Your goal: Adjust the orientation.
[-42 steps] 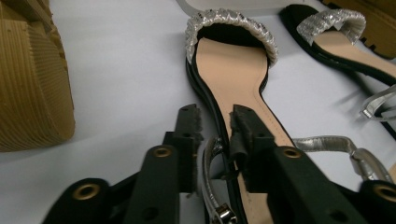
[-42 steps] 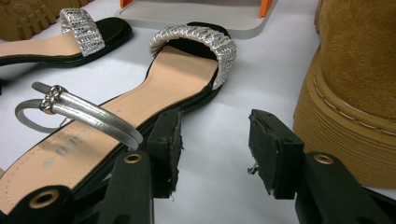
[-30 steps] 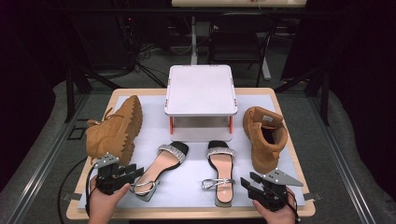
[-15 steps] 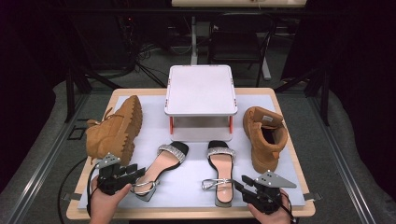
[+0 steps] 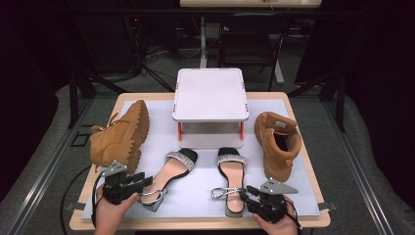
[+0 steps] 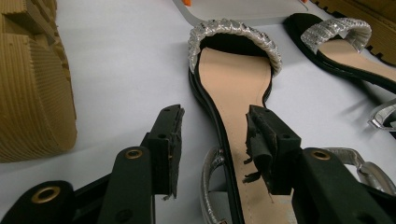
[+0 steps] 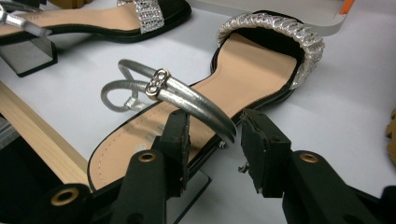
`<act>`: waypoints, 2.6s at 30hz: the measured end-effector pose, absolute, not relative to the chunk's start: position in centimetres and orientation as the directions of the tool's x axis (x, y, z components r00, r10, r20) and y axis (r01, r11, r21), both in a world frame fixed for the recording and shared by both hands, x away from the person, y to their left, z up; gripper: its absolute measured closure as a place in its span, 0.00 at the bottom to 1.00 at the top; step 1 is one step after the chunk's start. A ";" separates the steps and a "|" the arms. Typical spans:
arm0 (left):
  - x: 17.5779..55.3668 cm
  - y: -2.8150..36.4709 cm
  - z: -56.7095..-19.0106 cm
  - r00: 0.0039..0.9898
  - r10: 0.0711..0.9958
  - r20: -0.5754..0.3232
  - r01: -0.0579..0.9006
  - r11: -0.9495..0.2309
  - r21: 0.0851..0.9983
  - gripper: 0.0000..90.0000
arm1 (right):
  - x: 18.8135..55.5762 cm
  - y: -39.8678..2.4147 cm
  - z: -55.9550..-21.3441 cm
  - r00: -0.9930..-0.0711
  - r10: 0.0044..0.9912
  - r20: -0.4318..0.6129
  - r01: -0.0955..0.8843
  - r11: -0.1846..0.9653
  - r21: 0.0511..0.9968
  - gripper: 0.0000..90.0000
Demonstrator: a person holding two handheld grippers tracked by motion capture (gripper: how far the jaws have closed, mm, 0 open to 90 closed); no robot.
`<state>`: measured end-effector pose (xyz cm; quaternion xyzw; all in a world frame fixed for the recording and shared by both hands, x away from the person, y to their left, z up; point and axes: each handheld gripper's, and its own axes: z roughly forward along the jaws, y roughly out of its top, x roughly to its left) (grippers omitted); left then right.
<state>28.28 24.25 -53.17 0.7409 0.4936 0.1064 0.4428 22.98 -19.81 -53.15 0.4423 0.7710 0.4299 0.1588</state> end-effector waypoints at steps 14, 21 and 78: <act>28.3 24.3 -53.2 0.490 0.825 -0.282 0.640 -0.121 0.759 0.62 | 23.0 -20.2 -53.2 -0.550 0.832 0.074 0.521 0.273 0.809 0.95; 28.4 24.3 -53.3 0.486 0.827 -0.283 0.639 -0.115 0.760 0.62 | 23.2 -20.7 -53.1 -0.539 0.838 0.081 0.525 0.259 0.811 0.95; 28.1 24.3 -53.1 0.489 0.838 -0.242 0.608 -0.129 0.783 0.60 | 23.9 -24.5 -52.4 -0.473 0.866 0.165 0.556 0.148 0.818 0.64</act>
